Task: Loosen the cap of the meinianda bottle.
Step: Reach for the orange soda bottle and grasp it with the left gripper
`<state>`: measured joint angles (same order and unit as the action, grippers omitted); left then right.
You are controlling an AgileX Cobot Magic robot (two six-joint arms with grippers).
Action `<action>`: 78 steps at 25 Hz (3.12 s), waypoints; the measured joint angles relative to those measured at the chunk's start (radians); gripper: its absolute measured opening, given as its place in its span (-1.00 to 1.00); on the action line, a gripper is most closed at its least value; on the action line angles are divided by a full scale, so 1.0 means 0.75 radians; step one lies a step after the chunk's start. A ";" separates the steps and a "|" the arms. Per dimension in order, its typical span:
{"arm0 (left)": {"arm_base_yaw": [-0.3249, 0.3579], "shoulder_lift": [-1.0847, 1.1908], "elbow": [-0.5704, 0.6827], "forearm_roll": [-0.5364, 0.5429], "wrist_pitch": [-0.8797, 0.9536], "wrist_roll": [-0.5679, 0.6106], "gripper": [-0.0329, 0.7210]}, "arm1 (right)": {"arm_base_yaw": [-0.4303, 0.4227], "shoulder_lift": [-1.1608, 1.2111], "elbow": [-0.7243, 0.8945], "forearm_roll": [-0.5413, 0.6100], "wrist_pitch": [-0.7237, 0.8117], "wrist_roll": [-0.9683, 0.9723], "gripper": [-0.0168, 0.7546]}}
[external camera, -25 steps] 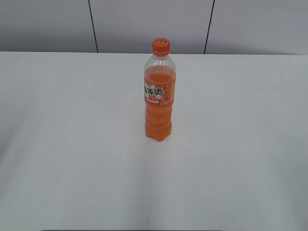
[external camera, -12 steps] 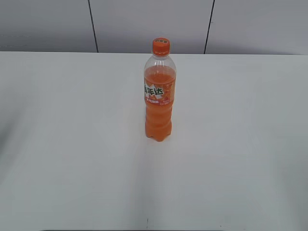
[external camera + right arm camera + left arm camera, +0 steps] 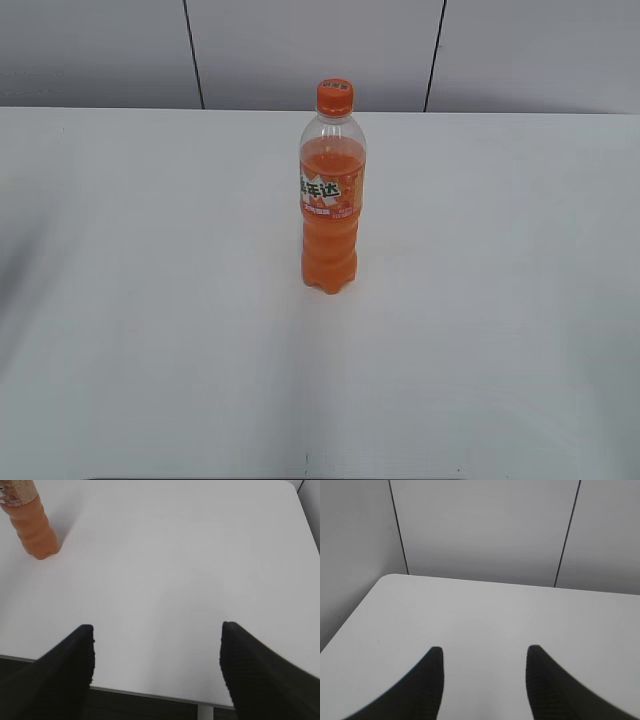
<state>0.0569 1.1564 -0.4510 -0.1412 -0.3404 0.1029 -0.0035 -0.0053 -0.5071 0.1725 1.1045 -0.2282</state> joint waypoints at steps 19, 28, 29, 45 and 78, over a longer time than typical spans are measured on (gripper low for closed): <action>0.003 0.607 -0.065 1.025 -0.783 -0.655 -0.01 | 0.000 0.000 0.000 0.000 0.000 0.000 0.57; 0.001 0.899 -0.297 1.627 -1.049 -0.676 0.26 | 0.000 0.000 0.000 0.000 0.000 0.000 0.57; 0.000 0.938 -0.316 1.646 -1.093 -0.677 0.34 | 0.000 0.000 0.000 0.000 0.000 0.000 0.57; -0.245 1.217 -0.490 1.661 -1.133 -0.723 0.61 | 0.000 0.000 0.000 0.000 0.000 0.000 0.57; -0.561 1.445 -0.871 1.703 -0.956 -0.805 0.40 | 0.000 0.000 0.000 0.000 0.000 0.000 0.57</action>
<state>-0.3635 2.2403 -1.1043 1.1359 -1.0577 -0.5011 -0.0035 -0.0053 -0.5071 0.1727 1.1045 -0.2282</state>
